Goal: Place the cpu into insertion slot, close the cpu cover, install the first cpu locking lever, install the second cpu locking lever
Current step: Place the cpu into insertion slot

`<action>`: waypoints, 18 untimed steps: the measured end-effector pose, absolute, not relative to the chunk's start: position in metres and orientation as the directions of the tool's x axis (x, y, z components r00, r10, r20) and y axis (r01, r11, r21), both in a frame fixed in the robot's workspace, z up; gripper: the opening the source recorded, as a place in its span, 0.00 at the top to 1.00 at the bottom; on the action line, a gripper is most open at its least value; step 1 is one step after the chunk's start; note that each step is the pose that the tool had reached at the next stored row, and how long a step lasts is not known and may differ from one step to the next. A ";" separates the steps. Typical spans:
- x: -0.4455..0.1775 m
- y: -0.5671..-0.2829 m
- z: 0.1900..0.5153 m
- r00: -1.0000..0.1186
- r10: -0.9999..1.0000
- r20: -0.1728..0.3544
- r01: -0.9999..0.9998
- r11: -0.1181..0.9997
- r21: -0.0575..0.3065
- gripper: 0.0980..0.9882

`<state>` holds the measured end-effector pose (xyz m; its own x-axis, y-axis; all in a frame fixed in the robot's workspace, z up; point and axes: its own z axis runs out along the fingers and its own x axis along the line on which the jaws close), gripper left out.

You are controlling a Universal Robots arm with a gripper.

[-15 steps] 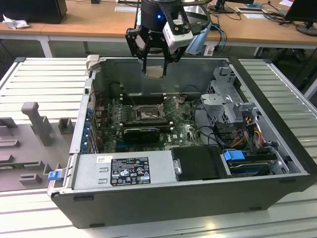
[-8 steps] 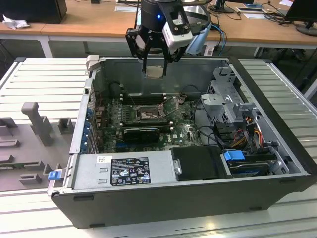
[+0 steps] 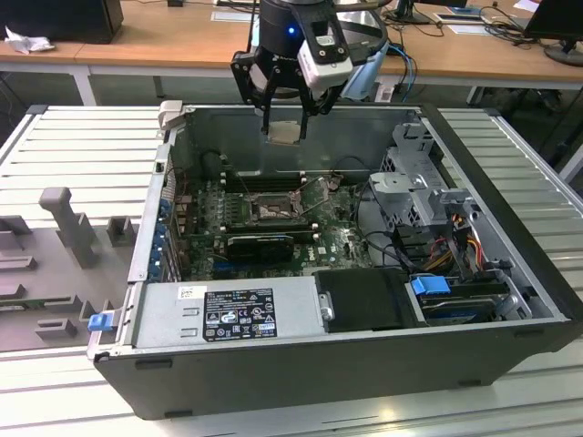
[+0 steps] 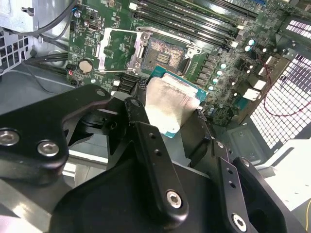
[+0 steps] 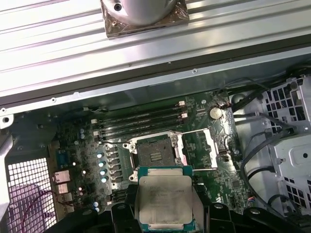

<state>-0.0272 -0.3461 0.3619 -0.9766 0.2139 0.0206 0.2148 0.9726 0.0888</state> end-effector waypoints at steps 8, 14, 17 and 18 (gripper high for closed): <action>-0.027 -0.346 0.362 -0.973 0.229 0.021 0.230 0.969 0.089 0.52; -0.027 -0.346 0.362 -0.969 0.246 0.021 0.247 0.965 0.089 0.52; -0.027 -0.346 0.362 -0.967 0.255 0.021 0.256 0.963 0.089 0.52; -0.027 -0.346 0.362 -0.966 0.258 0.021 0.258 0.962 0.089 0.52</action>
<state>-0.0272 -0.3461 0.3619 -0.9660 0.2577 0.0206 0.2585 0.9619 0.0889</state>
